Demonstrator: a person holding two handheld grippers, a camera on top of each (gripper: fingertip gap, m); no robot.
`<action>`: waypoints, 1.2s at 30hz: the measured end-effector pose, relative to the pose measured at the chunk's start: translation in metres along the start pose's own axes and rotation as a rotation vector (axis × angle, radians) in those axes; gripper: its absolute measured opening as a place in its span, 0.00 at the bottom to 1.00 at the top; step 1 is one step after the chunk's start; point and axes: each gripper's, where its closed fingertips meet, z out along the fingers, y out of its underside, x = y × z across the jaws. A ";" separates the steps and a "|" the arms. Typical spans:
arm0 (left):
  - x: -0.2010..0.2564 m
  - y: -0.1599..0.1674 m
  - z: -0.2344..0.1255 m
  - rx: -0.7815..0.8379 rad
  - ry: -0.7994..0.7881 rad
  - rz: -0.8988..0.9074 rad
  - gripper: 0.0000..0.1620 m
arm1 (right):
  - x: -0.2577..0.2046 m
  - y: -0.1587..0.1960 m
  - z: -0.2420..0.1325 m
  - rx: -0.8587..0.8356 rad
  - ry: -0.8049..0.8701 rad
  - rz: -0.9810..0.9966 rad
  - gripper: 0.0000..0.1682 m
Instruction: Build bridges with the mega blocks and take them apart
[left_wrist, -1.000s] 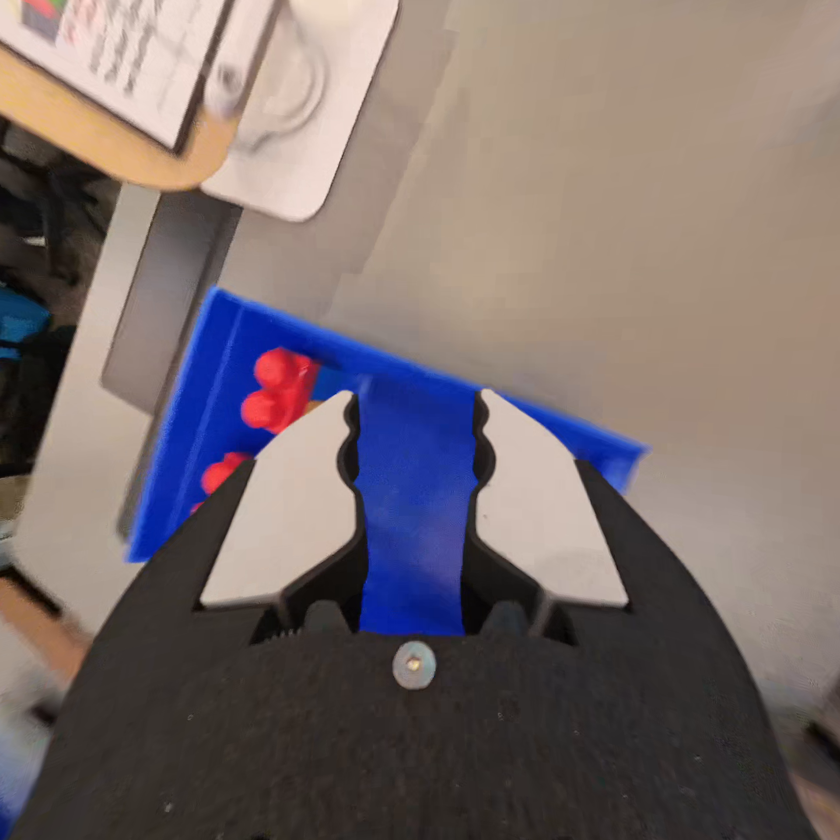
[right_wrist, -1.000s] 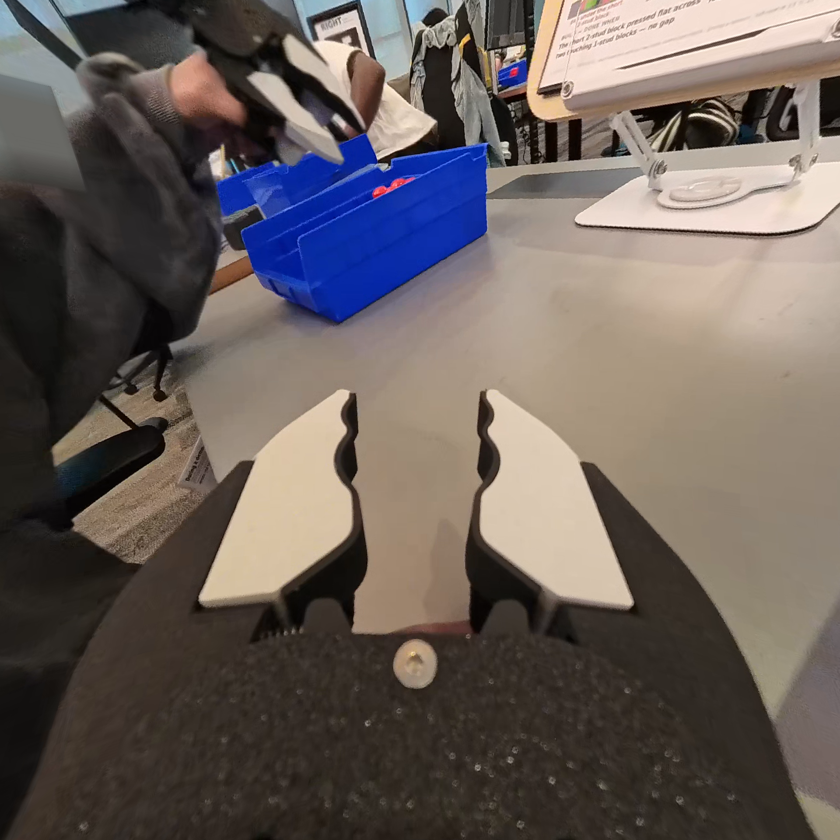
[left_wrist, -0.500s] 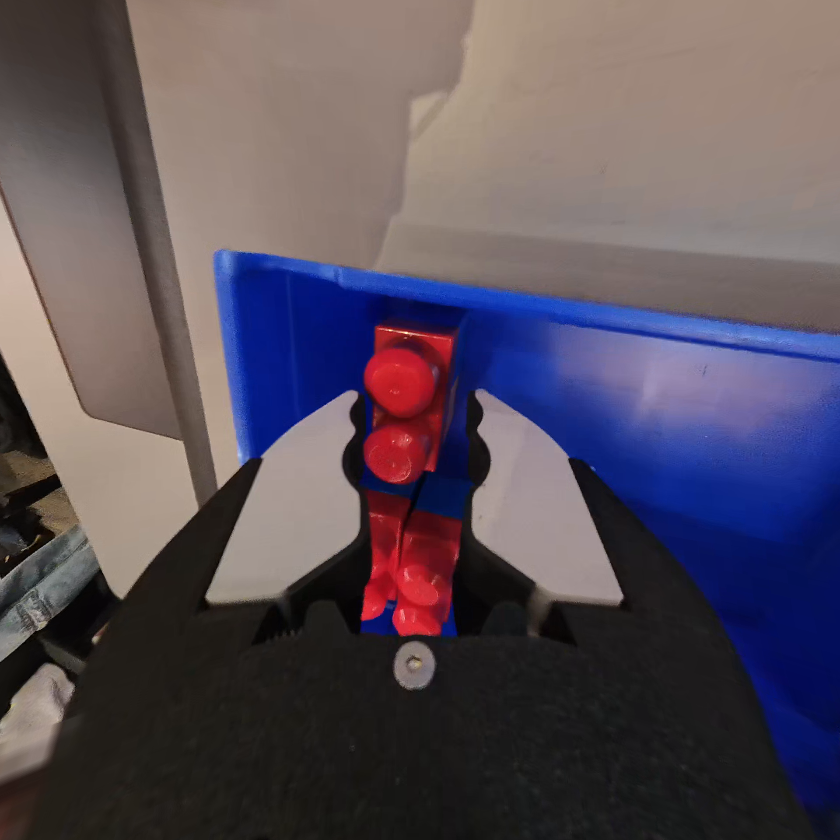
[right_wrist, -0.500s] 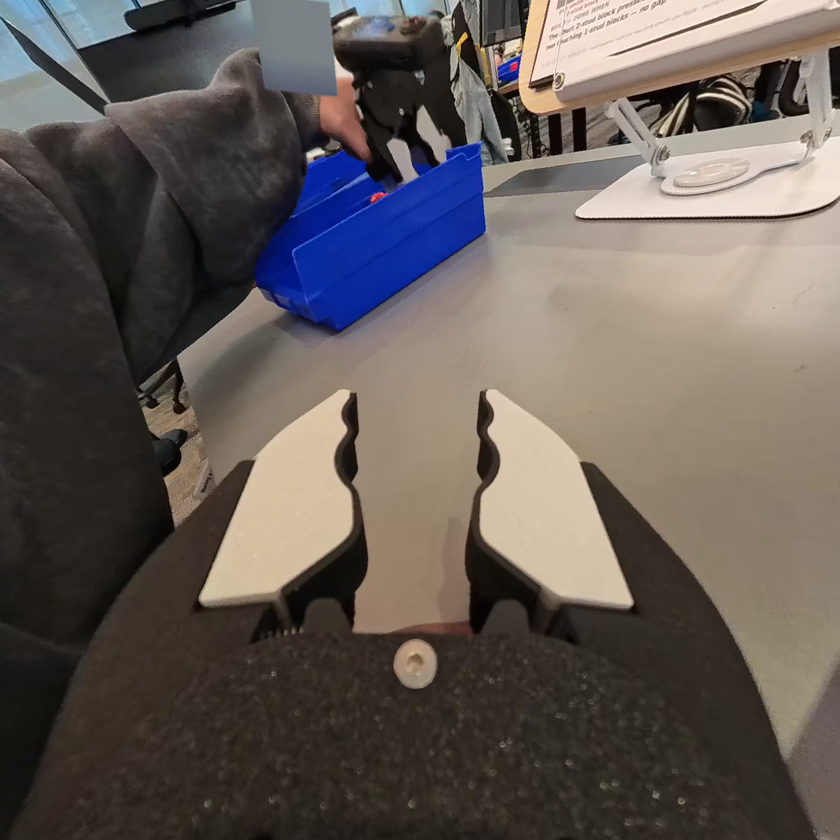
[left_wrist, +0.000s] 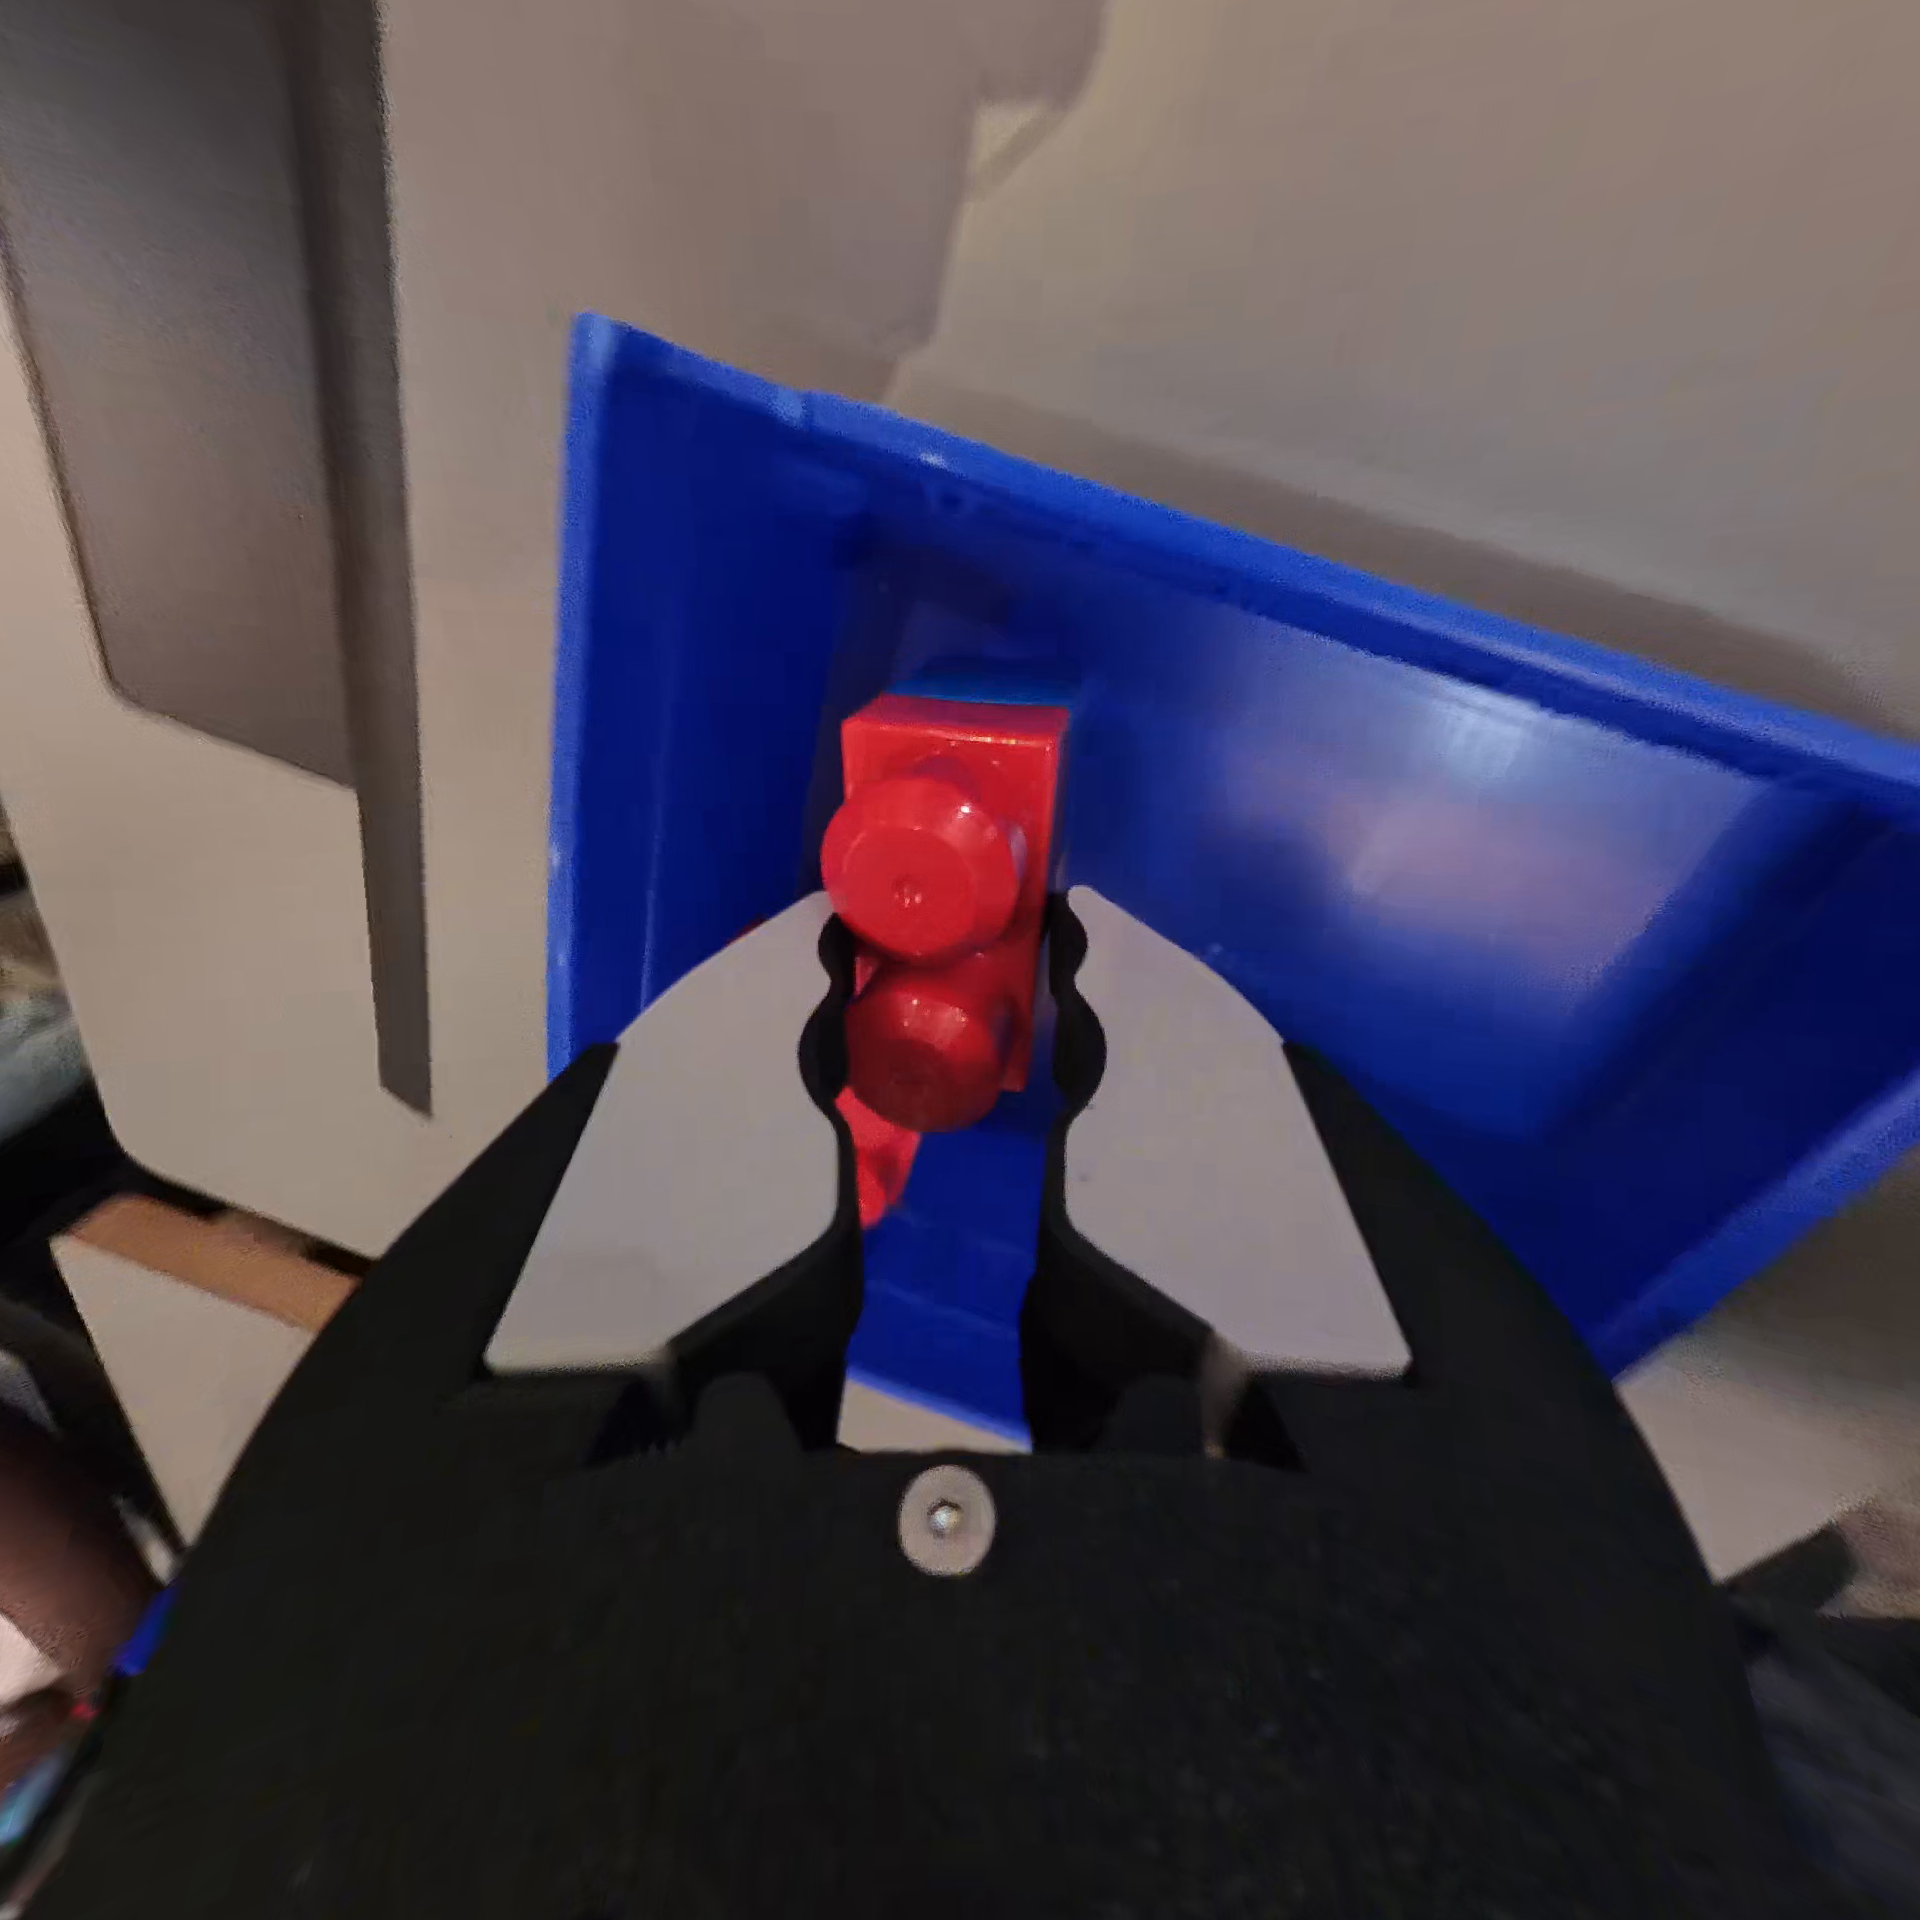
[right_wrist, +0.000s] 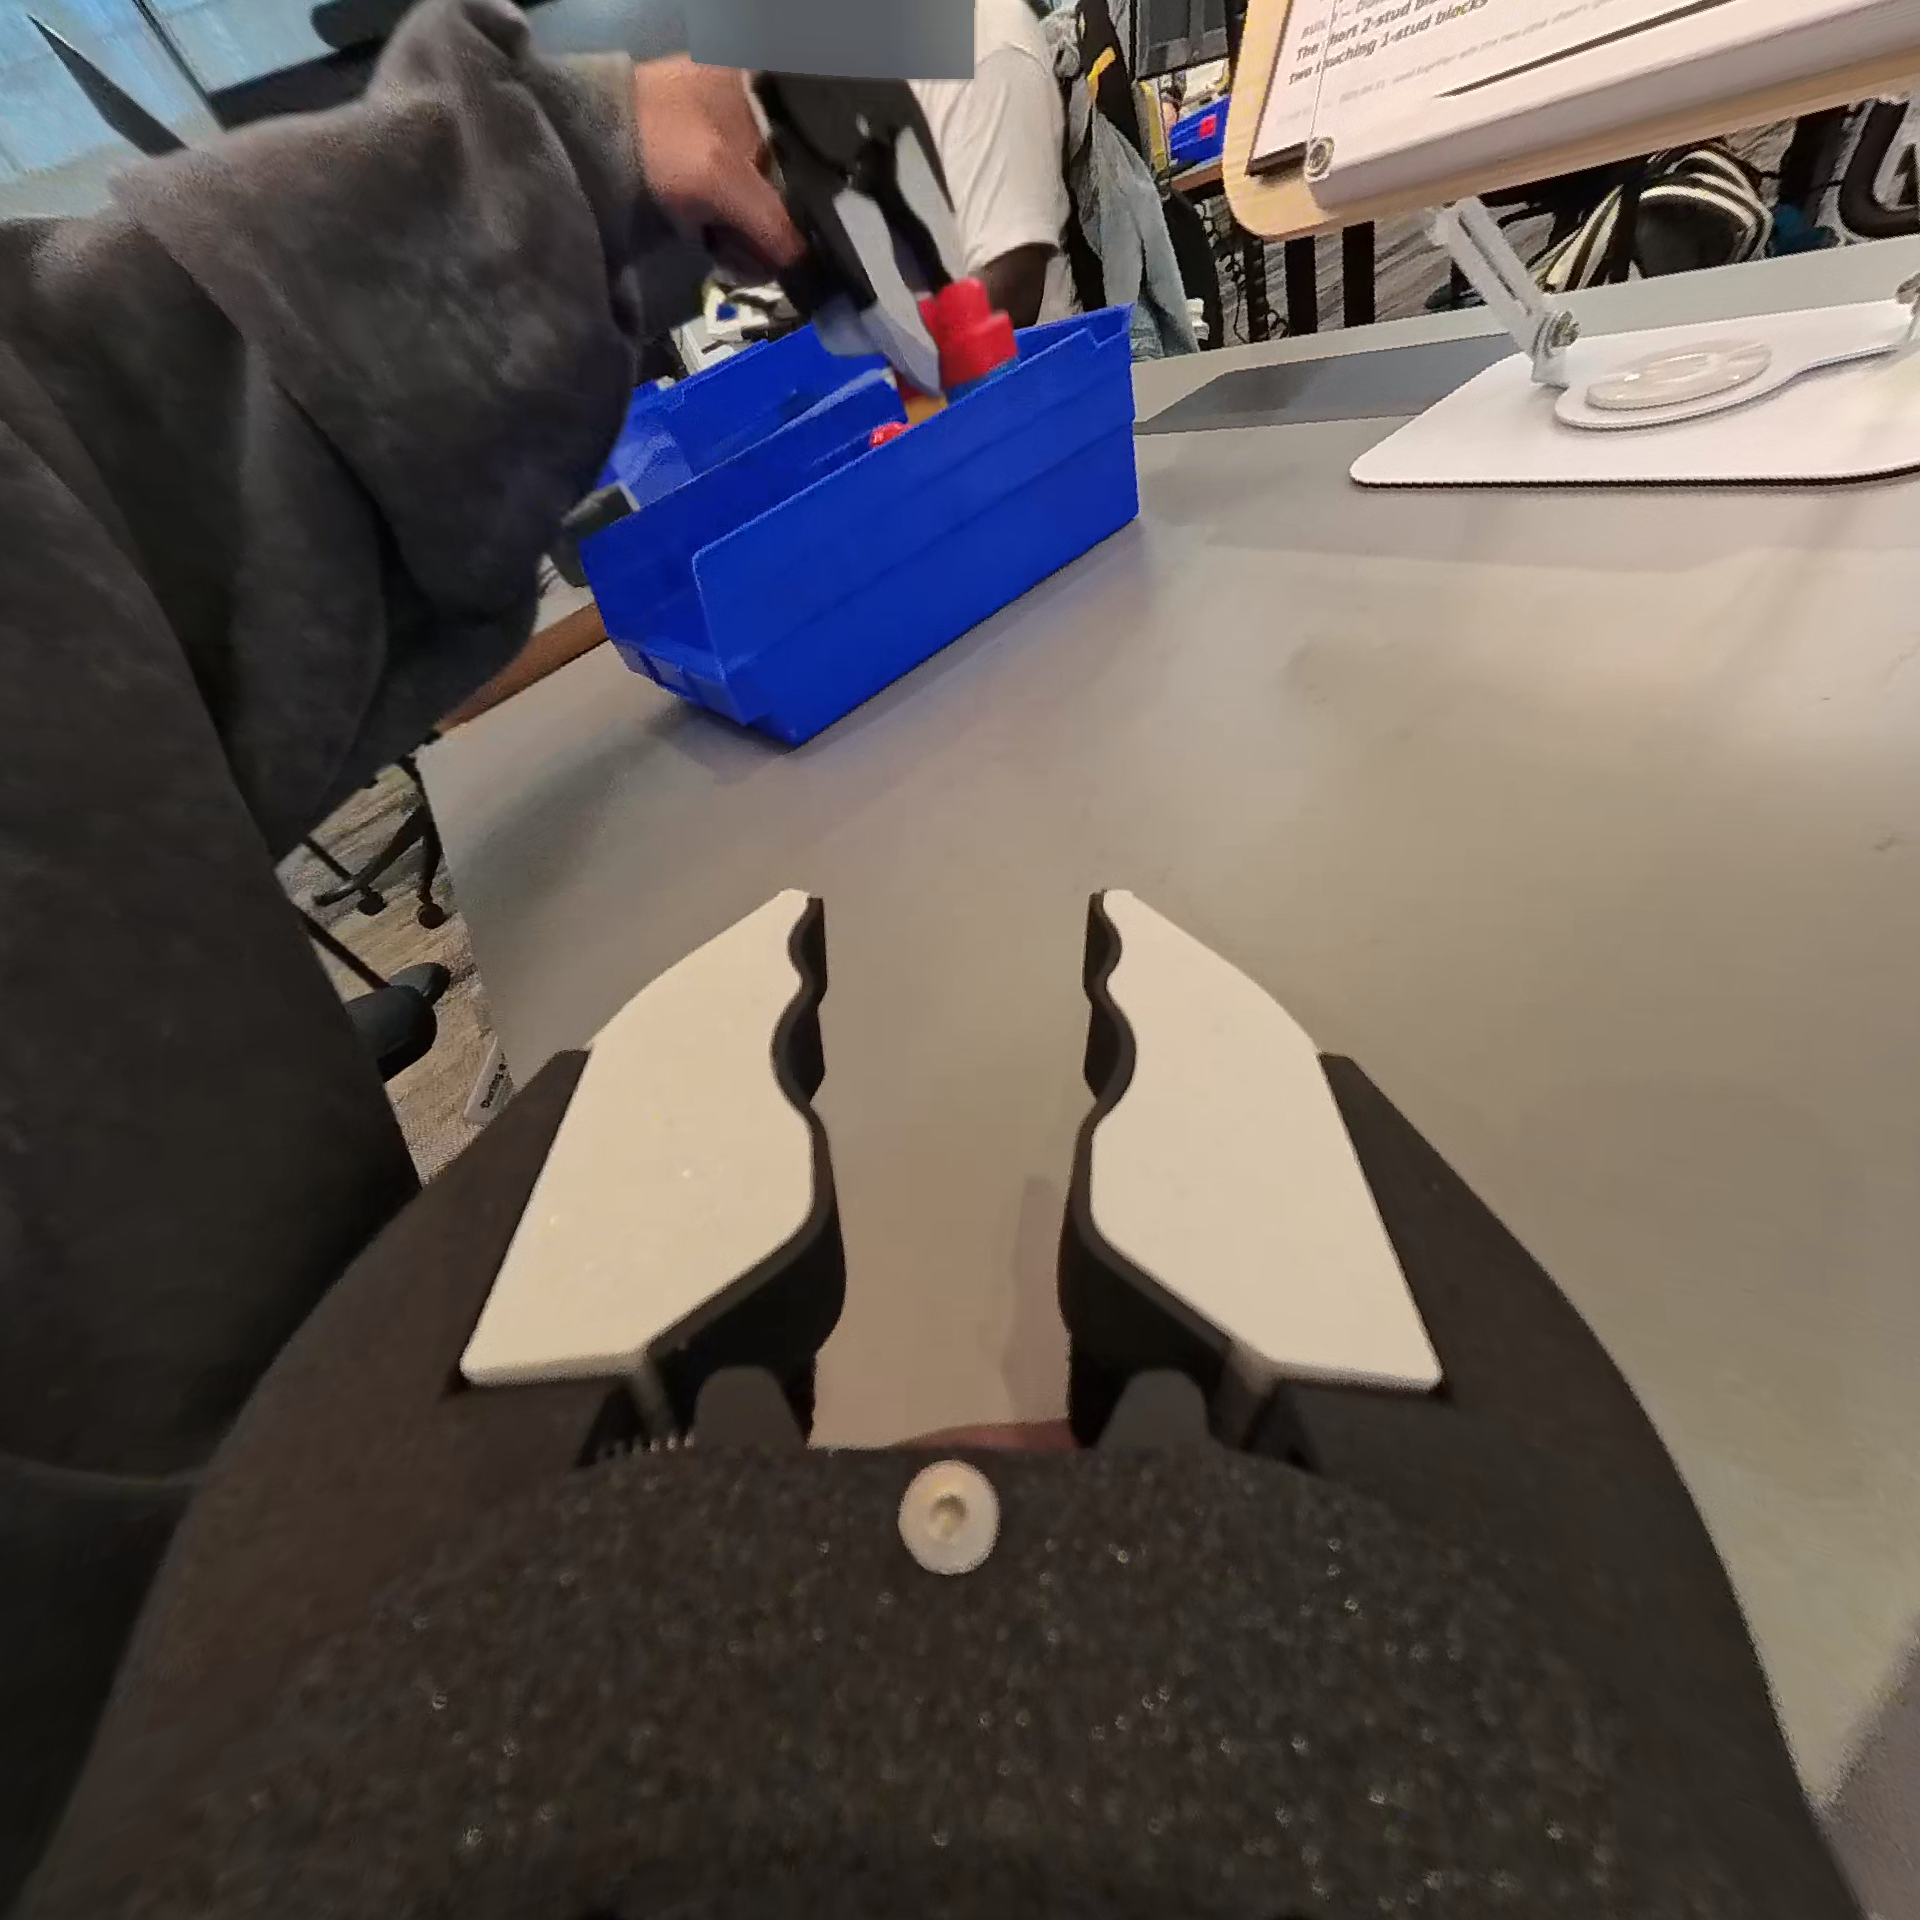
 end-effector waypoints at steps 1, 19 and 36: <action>0.008 -0.004 -0.013 0.022 0.014 -0.043 0.22 | -0.001 0.001 0.000 -0.001 0.002 -0.004 0.28; 0.230 -0.175 -0.102 0.409 0.370 -0.347 0.22 | -0.009 -0.063 0.076 -0.139 0.319 -0.606 0.58; 0.268 -0.217 -0.077 0.329 0.399 -0.260 0.21 | 0.029 -0.040 0.099 -0.246 0.354 -0.562 0.56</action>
